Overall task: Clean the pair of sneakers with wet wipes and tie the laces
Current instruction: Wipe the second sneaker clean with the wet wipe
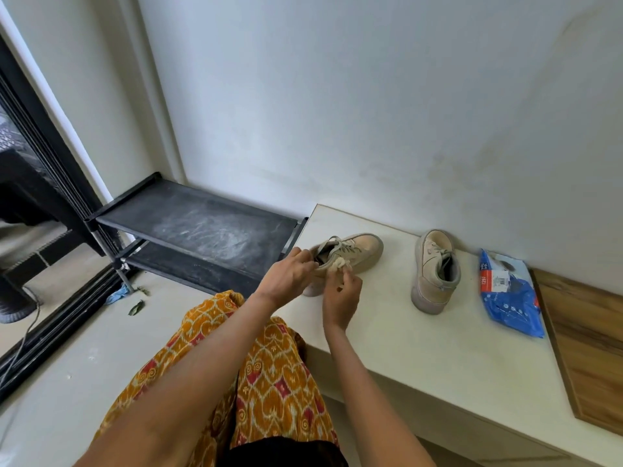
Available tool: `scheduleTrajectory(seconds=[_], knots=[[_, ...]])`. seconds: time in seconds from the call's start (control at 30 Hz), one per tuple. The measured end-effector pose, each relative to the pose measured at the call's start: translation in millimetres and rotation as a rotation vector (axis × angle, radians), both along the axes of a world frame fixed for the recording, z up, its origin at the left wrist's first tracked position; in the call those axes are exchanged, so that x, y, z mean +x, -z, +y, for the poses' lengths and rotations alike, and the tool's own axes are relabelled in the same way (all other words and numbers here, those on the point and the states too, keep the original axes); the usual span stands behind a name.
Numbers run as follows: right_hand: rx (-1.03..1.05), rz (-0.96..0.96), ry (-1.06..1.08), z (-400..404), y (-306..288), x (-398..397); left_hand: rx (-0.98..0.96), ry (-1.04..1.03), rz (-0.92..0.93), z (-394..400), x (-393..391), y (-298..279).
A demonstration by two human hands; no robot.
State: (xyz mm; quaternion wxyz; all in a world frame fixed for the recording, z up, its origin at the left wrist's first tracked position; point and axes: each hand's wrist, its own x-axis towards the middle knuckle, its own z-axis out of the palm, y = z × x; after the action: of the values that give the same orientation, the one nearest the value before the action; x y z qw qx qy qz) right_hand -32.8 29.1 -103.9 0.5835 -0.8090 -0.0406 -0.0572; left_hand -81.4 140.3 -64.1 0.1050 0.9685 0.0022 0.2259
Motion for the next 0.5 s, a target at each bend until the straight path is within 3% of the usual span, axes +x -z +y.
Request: scheduleTrajectory(seconds=[0.13, 0.33, 0.4, 0.5], knots=[[-0.09, -0.136, 0.018, -6.8, 3.4, 7.6, -0.036, -0.053, 0.0, -7.7, 1.6, 3.0], [-0.332, 0.16, 0.073, -36.3, 11.7, 76.5, 0.012, -0.001, 0.021, 0.5, 5.5, -1.8], [-0.348, 0.066, 0.039, -33.9, 8.4, 71.8, 0.012, 0.009, 0.022, 6.7, 5.4, -4.8], [-0.292, -0.266, -0.036, -17.0, -1.7, 37.3, 0.017, 0.024, 0.017, 19.6, 8.1, -12.5]])
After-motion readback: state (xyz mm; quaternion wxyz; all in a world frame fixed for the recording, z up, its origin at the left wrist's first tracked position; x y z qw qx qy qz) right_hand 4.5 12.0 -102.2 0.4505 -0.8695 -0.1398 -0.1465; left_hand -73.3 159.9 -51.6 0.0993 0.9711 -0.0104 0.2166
